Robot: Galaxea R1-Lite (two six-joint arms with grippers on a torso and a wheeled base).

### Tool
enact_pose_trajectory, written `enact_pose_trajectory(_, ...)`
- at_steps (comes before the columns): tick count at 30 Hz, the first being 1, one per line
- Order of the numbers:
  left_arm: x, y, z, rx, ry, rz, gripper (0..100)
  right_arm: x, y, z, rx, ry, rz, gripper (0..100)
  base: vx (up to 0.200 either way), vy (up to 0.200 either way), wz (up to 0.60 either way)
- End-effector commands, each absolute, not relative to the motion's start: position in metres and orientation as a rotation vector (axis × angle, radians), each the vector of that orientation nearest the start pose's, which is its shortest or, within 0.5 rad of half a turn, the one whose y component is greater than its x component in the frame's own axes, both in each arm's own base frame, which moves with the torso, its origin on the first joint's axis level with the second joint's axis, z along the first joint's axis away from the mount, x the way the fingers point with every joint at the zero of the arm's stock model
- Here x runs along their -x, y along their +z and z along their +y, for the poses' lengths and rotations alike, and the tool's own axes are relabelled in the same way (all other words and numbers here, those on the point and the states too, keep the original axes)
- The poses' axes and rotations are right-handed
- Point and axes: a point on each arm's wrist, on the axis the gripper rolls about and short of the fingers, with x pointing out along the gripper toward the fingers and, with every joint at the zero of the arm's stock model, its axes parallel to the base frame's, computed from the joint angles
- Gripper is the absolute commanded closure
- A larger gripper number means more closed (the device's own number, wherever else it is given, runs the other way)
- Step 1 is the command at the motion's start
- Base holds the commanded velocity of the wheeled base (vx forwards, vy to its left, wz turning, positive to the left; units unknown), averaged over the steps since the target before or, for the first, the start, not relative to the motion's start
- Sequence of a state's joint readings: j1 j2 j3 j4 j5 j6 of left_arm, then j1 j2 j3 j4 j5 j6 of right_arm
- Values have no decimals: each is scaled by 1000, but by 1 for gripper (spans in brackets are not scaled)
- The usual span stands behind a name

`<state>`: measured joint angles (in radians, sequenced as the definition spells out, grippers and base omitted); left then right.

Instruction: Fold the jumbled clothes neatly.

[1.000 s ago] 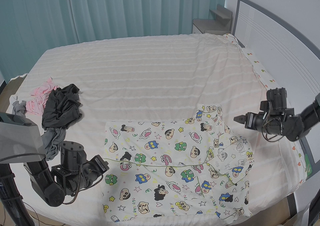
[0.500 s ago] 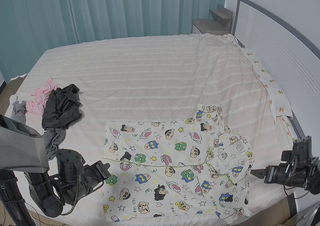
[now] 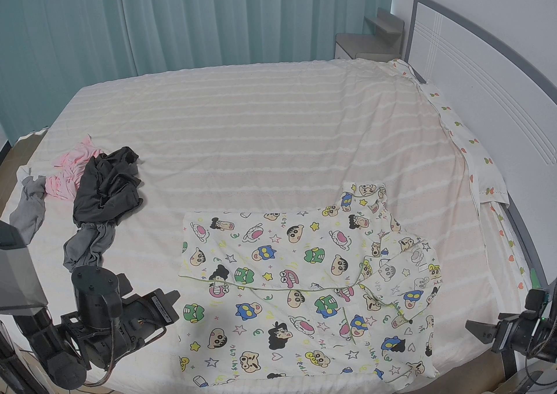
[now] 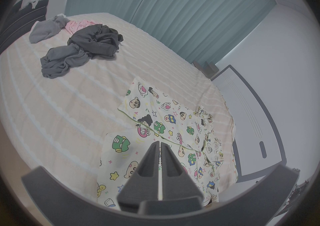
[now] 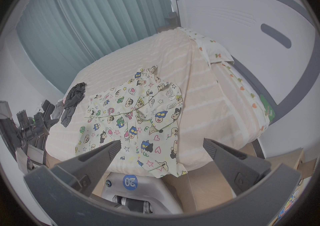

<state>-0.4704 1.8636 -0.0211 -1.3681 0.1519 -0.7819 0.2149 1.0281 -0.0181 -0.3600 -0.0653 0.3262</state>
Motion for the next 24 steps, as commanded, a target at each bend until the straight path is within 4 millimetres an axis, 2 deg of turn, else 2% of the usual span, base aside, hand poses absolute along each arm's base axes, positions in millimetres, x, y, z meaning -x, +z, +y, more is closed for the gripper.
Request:
enact_pose_trajectory(1,-154,87,-85,613,-130,432,100,-16,86,1,-228,32,401,0,0,0,0)
enact_pose_trajectory(7,-152,85,-89,584,-127,433,100,3,88,-2,-144,-55,189,0,0,0,0)
enact_pose_trajectory(9,-151,85,-91,581,-140,438,100,18,85,-1,-79,2,37,0,0,0,0)
enact_pose_trajectory(11,-151,85,-92,581,-143,437,100,25,83,1,-57,68,-33,0,0,0,0)
enact_pose_trajectory(24,-151,85,-92,582,-142,440,100,24,83,0,-84,16,-25,0,0,0,0)
